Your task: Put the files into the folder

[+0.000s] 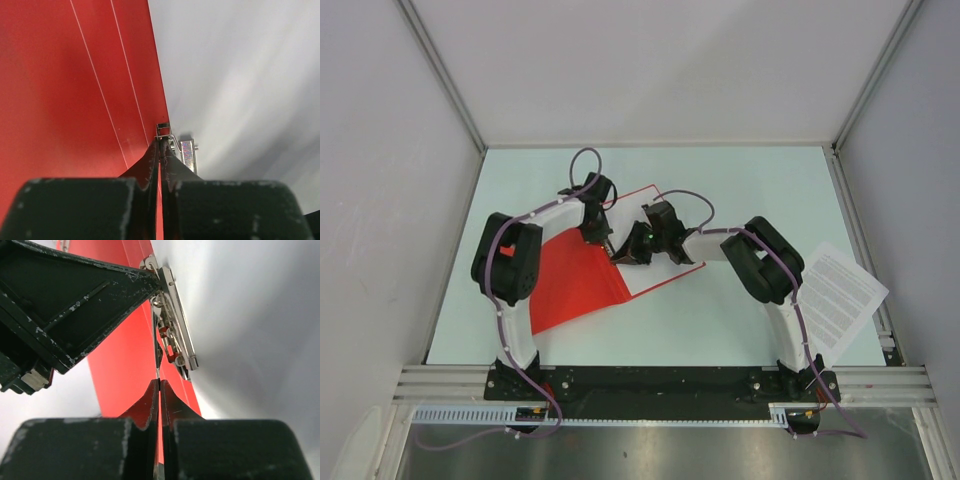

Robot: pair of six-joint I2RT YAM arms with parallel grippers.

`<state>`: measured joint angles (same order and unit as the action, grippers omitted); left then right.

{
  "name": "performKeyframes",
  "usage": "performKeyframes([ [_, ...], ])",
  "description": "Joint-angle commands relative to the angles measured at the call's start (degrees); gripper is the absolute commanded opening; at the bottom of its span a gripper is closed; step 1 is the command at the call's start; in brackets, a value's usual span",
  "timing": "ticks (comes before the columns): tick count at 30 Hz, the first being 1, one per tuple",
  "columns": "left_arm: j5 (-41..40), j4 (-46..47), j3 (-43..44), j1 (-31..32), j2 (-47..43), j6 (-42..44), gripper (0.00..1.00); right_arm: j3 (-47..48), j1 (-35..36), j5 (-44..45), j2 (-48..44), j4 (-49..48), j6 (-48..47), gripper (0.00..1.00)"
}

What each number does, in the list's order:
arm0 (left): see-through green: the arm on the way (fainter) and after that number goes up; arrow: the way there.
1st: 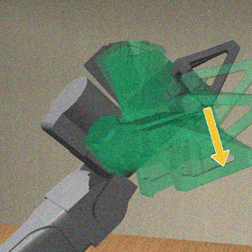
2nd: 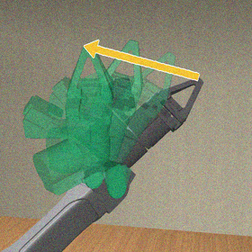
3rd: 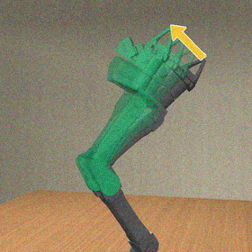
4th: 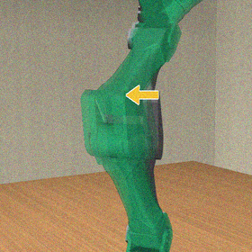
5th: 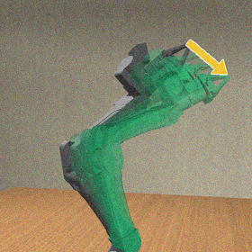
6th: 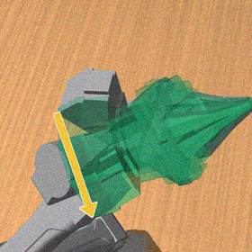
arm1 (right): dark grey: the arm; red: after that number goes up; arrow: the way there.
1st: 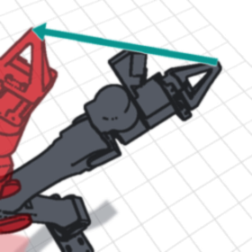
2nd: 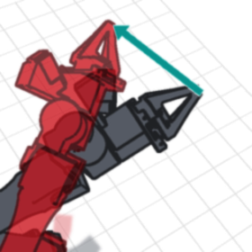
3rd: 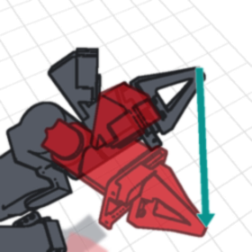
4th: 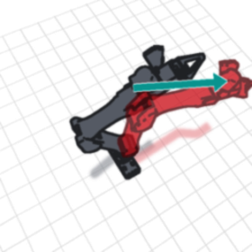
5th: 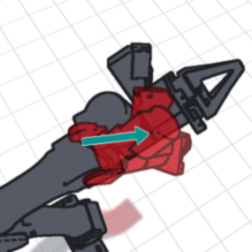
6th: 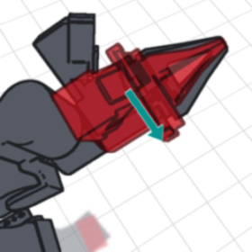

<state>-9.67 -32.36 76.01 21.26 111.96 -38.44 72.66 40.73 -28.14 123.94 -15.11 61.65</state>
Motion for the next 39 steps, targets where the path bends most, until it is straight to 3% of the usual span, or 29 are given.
performKeyframes([
  [1,-2.2,-0.69,1.69,-0.78,3.87,4.76,0.0,-2.35,-1.97,8.45,1.13,11.42,-8.81,0.0],
  [13,0.44,-0.51,1.25,-0.69,3.53,13.12,0.0,-0.86,-0.57,19.34,2.18,20.56,-18.84,0.0],
  [21,2.11,2.65,-3.93,0.36,1.95,7.33,0.0,0.11,3.3,25.85,3.94,19.96,-13.5,0.0],
  [32,2.47,6.87,-10.27,1.68,-1.13,2.4,0.0,-7.8,1.81,6.71,1.13,-10.18,2.95,0.0],
  [39,1.94,5.99,-9.3,1.68,-2.19,1.96,0.0,-7.89,0.67,4.06,0.86,-8.88,3.92,0.0],
])
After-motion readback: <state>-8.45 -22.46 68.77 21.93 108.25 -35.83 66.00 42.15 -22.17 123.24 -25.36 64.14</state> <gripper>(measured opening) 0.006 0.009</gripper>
